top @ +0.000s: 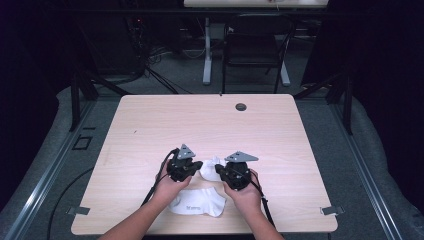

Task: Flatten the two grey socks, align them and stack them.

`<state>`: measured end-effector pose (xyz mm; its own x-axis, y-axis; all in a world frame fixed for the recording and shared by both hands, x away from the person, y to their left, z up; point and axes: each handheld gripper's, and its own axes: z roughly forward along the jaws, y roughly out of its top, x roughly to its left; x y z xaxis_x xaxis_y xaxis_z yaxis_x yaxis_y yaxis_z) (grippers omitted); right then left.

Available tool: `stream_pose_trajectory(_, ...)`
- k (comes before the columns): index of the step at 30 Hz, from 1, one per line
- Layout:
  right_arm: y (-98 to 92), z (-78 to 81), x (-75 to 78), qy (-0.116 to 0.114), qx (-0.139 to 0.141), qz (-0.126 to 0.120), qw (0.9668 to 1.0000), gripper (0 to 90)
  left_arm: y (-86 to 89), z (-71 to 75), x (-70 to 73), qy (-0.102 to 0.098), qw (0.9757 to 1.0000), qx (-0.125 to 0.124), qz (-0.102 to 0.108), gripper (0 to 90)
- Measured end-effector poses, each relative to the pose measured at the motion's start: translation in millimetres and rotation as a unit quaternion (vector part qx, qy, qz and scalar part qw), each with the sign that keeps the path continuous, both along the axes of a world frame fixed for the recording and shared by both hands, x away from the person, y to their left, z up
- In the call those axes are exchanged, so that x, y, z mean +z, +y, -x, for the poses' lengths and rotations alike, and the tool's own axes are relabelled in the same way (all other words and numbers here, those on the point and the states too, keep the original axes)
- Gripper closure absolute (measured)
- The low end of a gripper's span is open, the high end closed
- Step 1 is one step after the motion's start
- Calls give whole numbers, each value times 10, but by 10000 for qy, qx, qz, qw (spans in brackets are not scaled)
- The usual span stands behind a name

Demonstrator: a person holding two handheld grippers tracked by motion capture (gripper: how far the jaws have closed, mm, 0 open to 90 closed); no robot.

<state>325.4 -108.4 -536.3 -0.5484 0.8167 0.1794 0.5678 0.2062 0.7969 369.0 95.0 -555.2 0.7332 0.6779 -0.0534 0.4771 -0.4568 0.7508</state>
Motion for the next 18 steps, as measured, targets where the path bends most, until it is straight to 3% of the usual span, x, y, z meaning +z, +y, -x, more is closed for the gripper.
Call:
stream_pose_trajectory(9,-115,7,29,-85,-157,17,9998,899,24,-34,-163,223,9990,83,-369,897)
stream_pose_trajectory(18,-331,25,-28,0,-408,117,9991,900,177,-29,-200,289,9985,303,-359,891)
